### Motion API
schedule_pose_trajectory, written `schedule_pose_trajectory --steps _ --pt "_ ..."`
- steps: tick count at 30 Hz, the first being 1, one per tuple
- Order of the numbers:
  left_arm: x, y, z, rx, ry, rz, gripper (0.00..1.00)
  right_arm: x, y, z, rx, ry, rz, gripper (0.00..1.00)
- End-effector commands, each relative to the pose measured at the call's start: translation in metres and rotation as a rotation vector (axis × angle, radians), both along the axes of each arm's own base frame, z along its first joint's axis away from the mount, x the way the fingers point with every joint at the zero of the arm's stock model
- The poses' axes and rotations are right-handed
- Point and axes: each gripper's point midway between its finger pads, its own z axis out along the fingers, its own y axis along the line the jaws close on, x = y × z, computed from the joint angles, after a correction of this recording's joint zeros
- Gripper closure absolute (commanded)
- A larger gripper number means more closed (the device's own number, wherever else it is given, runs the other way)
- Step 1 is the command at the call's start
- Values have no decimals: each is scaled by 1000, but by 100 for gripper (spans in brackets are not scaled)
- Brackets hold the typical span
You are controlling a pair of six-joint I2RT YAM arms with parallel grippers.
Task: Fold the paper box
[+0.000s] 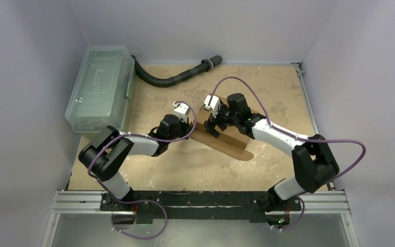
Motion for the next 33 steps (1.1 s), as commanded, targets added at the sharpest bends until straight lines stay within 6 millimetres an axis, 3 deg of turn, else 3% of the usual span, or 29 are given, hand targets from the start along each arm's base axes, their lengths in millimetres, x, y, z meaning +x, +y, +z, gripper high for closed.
schedule_pose_trajectory --steps 1,5,17,33 --pt "7 -14 28 -66 -89 -46 100 23 -21 -3 -102 -194 -49 11" --pt "4 -17 31 -105 -91 -56 100 26 -26 -12 -133 -198 -91 25" --pt "-10 -14 23 -129 -94 -96 100 39 -45 -39 -261 -176 -207 44" --pt "-26 -11 20 -157 -135 -148 100 33 -45 -66 -330 -99 -210 52"
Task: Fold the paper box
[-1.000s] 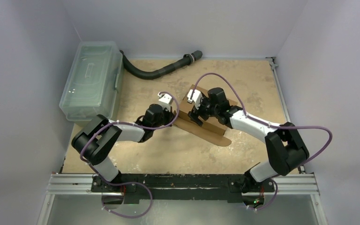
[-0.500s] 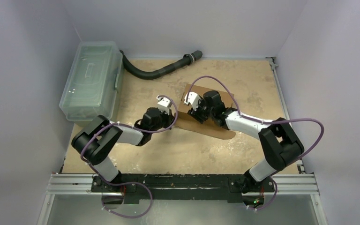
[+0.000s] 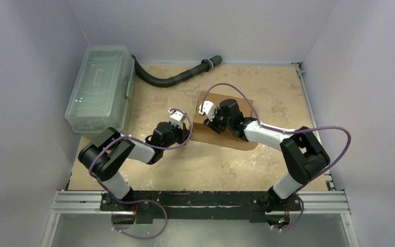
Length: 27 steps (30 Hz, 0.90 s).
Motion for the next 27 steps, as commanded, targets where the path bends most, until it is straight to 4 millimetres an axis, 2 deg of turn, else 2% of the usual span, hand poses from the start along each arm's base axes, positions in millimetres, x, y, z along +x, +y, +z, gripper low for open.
schedule_pose_trajectory --steps 1,11,18,27 --pt "-4 -10 21 -61 -86 -74 100 7 -17 -12 -72 19 -86 52" --pt "-3 -19 13 -5 -71 -140 100 7 -16 -19 -86 41 -101 53" --pt "9 -28 14 39 -19 -149 100 5 -12 -17 -73 47 -93 53" --pt "24 -30 10 38 85 -112 100 -5 -5 -20 -56 86 -51 54"
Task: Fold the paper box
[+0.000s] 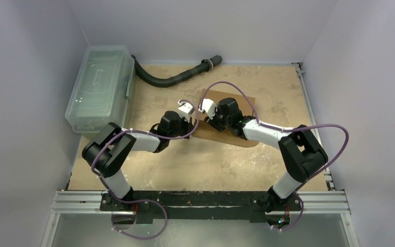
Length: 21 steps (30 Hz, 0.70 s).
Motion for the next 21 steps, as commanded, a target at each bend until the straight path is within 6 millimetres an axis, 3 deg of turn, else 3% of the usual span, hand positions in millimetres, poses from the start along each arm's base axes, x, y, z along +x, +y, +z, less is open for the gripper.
schedule_pose_trajectory --steps 1,21 --pt "7 -13 10 -61 55 -23 100 -14 -4 -19 -20 100 -12 53" --pt "24 -24 13 -26 202 -76 100 -20 2 -20 -17 118 17 54"
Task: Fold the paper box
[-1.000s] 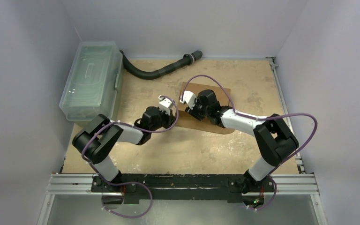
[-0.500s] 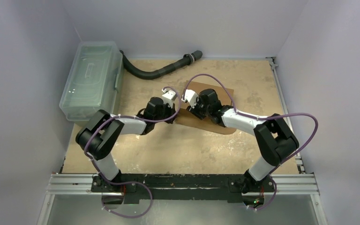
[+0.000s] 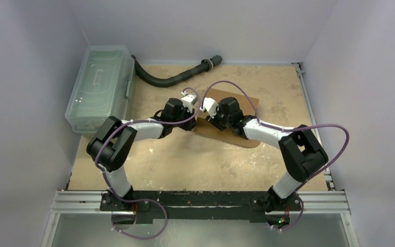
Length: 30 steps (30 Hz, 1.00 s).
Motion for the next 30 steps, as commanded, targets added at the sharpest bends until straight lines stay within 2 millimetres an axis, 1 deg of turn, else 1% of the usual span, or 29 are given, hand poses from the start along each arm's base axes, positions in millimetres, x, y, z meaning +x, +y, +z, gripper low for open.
schedule_pose_trajectory --steps 1,11,17,21,22,26,30 --pt "5 -13 10 -18 22 -51 100 -22 8 -19 -3 117 42 54" --pt "18 -11 16 13 73 -31 100 -25 10 -21 -10 124 53 54" --pt "27 -17 28 -23 123 -38 100 -27 12 -22 -14 128 64 54" --pt "28 -21 33 -20 161 -43 100 -28 13 -21 -13 127 66 54" --pt "31 -22 37 -20 162 -36 100 -28 13 -22 -14 128 66 54" --pt "38 -19 38 -7 179 18 100 -27 14 -20 -14 125 65 54" --pt "39 -22 45 -37 192 34 100 -26 13 -15 -9 118 53 52"
